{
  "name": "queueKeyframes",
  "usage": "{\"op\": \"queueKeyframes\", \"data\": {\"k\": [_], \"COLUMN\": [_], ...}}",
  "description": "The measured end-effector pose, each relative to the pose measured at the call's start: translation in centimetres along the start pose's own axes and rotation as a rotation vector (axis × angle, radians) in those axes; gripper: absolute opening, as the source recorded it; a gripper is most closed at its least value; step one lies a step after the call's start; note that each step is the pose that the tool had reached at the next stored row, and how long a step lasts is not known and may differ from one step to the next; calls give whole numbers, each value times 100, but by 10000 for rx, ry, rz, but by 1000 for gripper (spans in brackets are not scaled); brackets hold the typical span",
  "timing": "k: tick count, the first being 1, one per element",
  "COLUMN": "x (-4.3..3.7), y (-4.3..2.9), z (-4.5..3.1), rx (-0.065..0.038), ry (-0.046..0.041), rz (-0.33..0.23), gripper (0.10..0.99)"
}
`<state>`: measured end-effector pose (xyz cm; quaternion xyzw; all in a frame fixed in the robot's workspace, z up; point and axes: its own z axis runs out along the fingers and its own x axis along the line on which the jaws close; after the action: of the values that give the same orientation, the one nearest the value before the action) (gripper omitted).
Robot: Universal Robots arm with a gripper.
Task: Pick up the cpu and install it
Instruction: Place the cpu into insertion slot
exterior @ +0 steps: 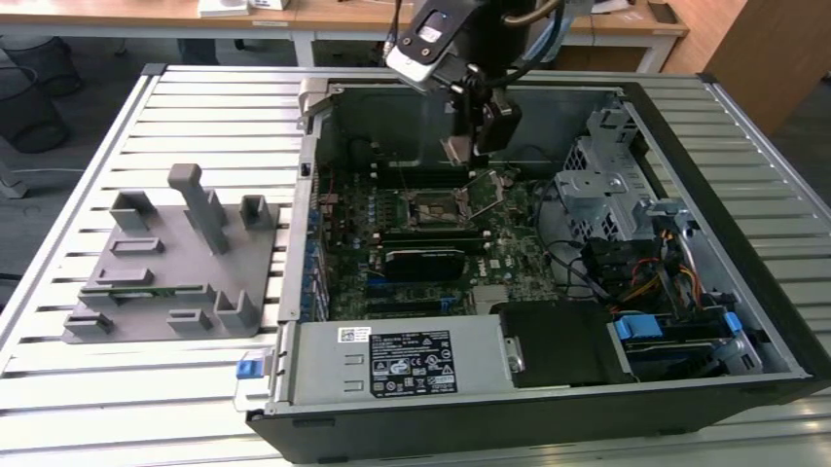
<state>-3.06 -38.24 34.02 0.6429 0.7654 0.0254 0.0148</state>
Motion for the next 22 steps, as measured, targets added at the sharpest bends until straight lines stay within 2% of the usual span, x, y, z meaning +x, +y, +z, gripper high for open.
{"op": "queueKeyframes", "data": {"k": [12,16,22], "x": [0,61,116], "y": [-4,-13,-59], "z": [60,117,223], "rx": [-21,-22,-147], "ry": [-122,-126,-79], "rz": [2103,2192,2012], "gripper": [541,541,541]}}
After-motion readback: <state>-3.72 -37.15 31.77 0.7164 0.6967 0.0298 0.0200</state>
